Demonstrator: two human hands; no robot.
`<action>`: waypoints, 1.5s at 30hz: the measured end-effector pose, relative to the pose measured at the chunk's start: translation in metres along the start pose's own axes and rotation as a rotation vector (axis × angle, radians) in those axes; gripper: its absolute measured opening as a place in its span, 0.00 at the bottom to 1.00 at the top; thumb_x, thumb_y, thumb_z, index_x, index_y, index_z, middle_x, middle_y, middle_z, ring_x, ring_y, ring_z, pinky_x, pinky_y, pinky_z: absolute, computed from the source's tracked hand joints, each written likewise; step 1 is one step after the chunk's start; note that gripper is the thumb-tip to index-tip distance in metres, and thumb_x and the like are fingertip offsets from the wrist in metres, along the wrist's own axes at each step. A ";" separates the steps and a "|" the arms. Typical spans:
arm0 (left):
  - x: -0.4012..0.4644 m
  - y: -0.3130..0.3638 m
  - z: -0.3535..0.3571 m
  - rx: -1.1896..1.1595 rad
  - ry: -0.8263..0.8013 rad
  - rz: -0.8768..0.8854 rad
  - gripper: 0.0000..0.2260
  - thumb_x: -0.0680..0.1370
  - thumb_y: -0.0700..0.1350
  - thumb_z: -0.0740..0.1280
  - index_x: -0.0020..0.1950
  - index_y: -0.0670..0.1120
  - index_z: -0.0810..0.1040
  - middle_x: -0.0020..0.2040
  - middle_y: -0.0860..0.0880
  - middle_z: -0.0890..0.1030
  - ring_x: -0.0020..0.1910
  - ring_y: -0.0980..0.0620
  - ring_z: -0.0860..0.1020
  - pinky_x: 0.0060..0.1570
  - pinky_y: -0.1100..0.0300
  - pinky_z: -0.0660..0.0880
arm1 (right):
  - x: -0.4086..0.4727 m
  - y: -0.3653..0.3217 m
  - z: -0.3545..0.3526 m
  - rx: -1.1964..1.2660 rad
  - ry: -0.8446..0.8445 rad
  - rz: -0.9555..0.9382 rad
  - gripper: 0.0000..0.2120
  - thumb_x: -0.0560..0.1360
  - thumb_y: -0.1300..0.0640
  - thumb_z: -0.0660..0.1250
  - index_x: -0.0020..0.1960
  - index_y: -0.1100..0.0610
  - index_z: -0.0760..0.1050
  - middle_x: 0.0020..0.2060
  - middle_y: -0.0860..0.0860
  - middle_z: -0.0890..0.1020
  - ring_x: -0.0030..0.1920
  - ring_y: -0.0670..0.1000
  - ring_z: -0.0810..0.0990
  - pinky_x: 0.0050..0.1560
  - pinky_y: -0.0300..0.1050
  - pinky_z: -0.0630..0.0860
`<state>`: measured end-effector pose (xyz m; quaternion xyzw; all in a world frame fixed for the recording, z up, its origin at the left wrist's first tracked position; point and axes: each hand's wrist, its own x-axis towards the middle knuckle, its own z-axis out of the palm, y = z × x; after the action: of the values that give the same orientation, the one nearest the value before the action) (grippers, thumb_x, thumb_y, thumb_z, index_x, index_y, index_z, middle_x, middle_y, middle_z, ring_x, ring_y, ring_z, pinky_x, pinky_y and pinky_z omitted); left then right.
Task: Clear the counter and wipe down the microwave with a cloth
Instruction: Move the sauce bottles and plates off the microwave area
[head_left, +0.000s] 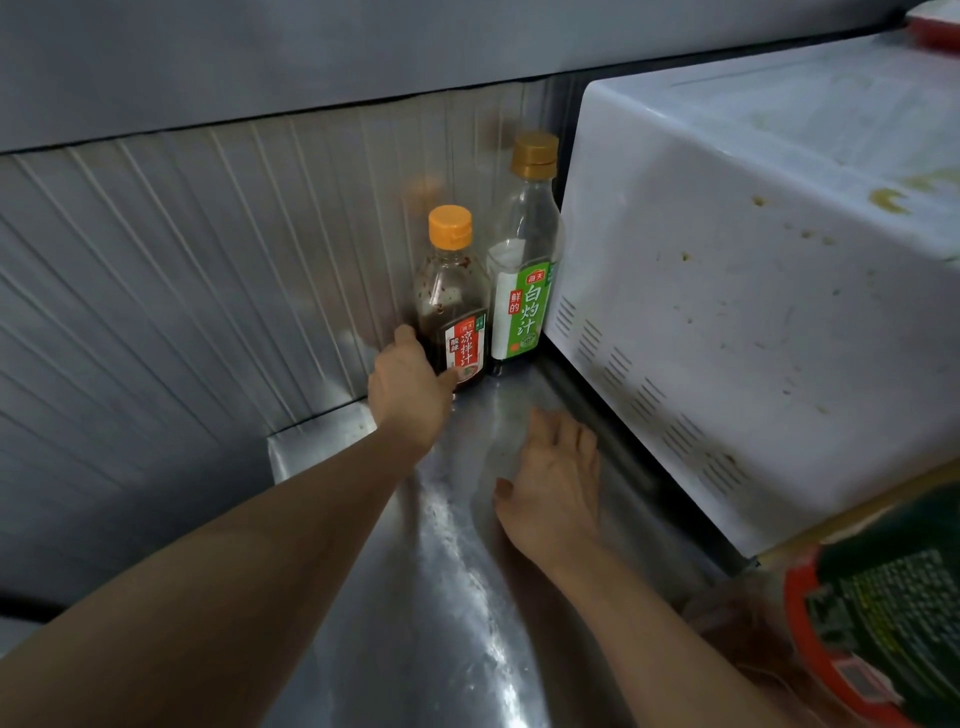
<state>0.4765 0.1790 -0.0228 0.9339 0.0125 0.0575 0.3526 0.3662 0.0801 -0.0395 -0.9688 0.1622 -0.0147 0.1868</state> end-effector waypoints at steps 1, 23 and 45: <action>-0.001 0.000 -0.002 0.001 -0.011 0.003 0.20 0.71 0.46 0.74 0.56 0.40 0.70 0.53 0.41 0.79 0.51 0.40 0.78 0.47 0.49 0.75 | -0.002 -0.001 0.000 0.001 -0.004 -0.002 0.34 0.73 0.54 0.66 0.74 0.56 0.53 0.71 0.55 0.60 0.69 0.56 0.58 0.71 0.48 0.57; -0.108 0.029 -0.162 0.514 -0.347 0.256 0.27 0.74 0.48 0.70 0.68 0.45 0.62 0.61 0.44 0.71 0.59 0.45 0.73 0.47 0.54 0.70 | -0.125 -0.064 -0.111 -0.025 0.045 -0.084 0.35 0.72 0.51 0.67 0.73 0.56 0.53 0.70 0.55 0.61 0.70 0.57 0.57 0.71 0.50 0.55; -0.234 0.126 -0.140 0.199 -0.501 0.521 0.33 0.69 0.52 0.73 0.68 0.45 0.63 0.65 0.43 0.71 0.64 0.43 0.70 0.59 0.52 0.71 | -0.259 0.025 -0.206 0.068 0.356 0.099 0.28 0.73 0.54 0.63 0.71 0.56 0.62 0.66 0.54 0.69 0.65 0.55 0.65 0.66 0.47 0.63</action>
<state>0.2258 0.1616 0.1416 0.9206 -0.3069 -0.0865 0.2256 0.0947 0.0677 0.1515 -0.9349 0.2395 -0.1823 0.1881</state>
